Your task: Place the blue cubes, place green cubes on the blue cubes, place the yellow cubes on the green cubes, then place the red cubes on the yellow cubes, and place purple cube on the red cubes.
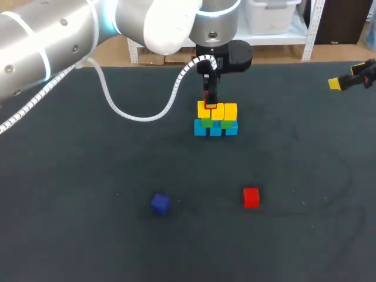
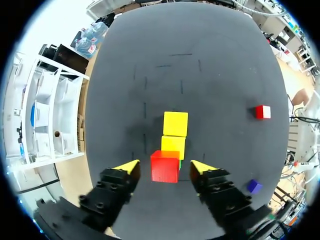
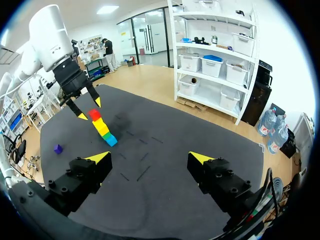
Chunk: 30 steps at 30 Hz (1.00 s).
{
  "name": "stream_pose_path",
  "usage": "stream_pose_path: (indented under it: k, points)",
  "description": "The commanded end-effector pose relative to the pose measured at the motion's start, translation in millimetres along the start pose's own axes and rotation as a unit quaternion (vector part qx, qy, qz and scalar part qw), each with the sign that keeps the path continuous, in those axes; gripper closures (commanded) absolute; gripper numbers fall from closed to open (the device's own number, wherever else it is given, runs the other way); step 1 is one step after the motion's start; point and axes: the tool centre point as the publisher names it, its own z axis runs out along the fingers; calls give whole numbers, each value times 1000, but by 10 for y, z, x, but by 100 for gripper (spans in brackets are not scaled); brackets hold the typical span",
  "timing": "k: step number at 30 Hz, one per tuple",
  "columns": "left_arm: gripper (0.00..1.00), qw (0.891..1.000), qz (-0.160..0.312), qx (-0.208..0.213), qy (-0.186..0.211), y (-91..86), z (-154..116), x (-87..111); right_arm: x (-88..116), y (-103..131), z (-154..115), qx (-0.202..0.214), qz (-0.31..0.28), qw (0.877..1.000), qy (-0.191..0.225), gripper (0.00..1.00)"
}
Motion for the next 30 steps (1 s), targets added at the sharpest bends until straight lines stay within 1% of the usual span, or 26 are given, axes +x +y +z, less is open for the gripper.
stream_pose_path:
  k: [1,3,7,10,14,17,19,22,26,30]
  points:
    - [0,1000,-1,0,2,17,-2,-13,1,-10,7,-2,0,1000,-1,0]
    - [0,1000,-7,-1,2,32,-21,3,1,-10,7,-2,0,1000,-1,0]
    - [0,999,-42,3,-19,64,-180,92,1,-10,7,-2,0,1000,-1,0]
    - [0,997,-62,6,-36,17,-345,168,1,-10,7,-2,0,1000,-1,0]
    - [0,995,-88,-4,-53,-88,-545,289,1,-10,7,-2,0,1000,-1,0]
    - [0,989,-124,-14,-79,-121,-667,414,1,-10,7,-2,0,1000,-1,0]
    - [0,983,-154,-24,-97,-142,-759,511,1,-10,7,-2,0,1000,-1,0]
    - [0,973,-198,-40,-113,-159,-871,675,1,-10,7,-2,0,1000,-1,0]
    - [0,951,-277,-56,-127,-143,-868,966,1,-10,7,-2,0,1000,-1,0]
    - [0,924,-340,-72,-159,-223,-873,1234,1,-10,7,-2,0,1000,-1,0]
